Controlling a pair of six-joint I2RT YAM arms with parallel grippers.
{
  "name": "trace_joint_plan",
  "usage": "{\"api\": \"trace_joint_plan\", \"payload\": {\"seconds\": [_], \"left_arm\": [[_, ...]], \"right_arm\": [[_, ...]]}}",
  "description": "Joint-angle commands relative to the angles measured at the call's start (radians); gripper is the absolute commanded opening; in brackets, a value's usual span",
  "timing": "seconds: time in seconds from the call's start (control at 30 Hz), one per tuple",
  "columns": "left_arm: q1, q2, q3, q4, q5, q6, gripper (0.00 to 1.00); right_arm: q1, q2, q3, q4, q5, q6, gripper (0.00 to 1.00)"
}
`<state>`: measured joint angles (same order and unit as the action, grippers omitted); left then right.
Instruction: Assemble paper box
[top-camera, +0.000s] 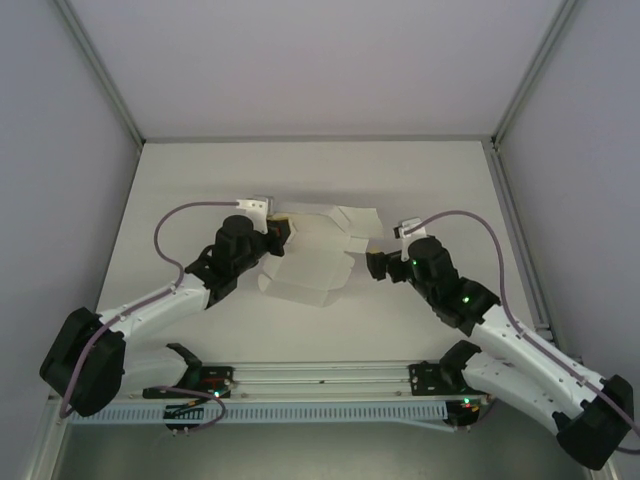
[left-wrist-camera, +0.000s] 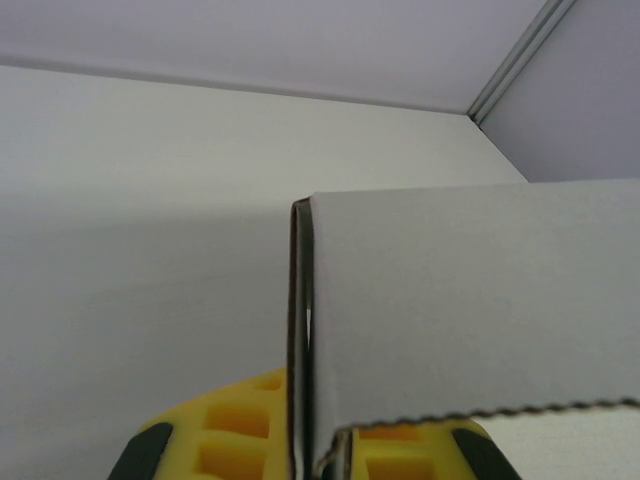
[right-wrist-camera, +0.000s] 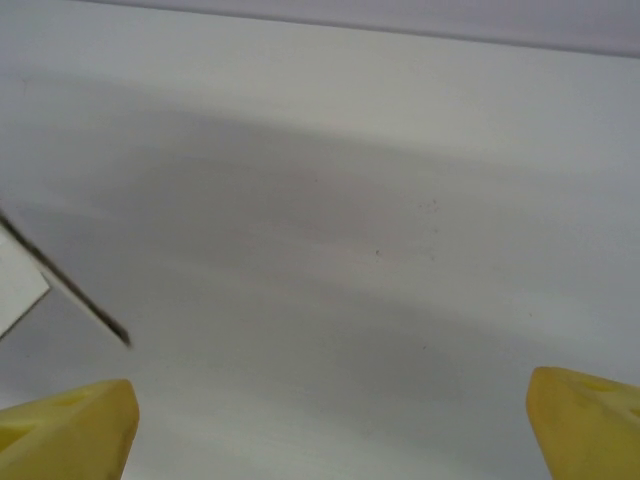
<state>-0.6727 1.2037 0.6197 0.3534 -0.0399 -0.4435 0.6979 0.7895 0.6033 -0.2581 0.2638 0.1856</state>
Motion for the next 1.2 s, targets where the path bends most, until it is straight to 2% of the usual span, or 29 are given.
{"api": "trace_joint_plan", "payload": {"seconds": [0.0,0.23,0.7,0.8,1.07,1.17], "left_arm": [[0.006,-0.009,0.005,0.003,0.043,0.02,0.0],[0.005,0.015,-0.002,0.031,0.098,0.033,0.0],[0.001,0.042,-0.012,0.086,0.142,-0.038,0.0],[0.001,0.042,-0.015,0.108,0.146,-0.062,0.0],[0.0,0.069,0.002,0.126,0.155,-0.106,0.0],[0.0,0.083,0.024,0.091,0.153,-0.11,0.0]], "right_arm": [[-0.006,0.018,0.038,0.113,-0.028,-0.06,1.0],[-0.006,0.028,0.03,0.217,-0.081,-0.083,1.0],[-0.002,0.159,-0.031,0.463,-0.151,0.062,1.0],[0.028,0.199,-0.036,0.469,-0.065,0.074,1.0],[0.209,0.322,0.006,0.438,0.363,-0.086,1.0],[0.22,0.379,0.047,0.349,0.43,-0.085,1.0]]}}
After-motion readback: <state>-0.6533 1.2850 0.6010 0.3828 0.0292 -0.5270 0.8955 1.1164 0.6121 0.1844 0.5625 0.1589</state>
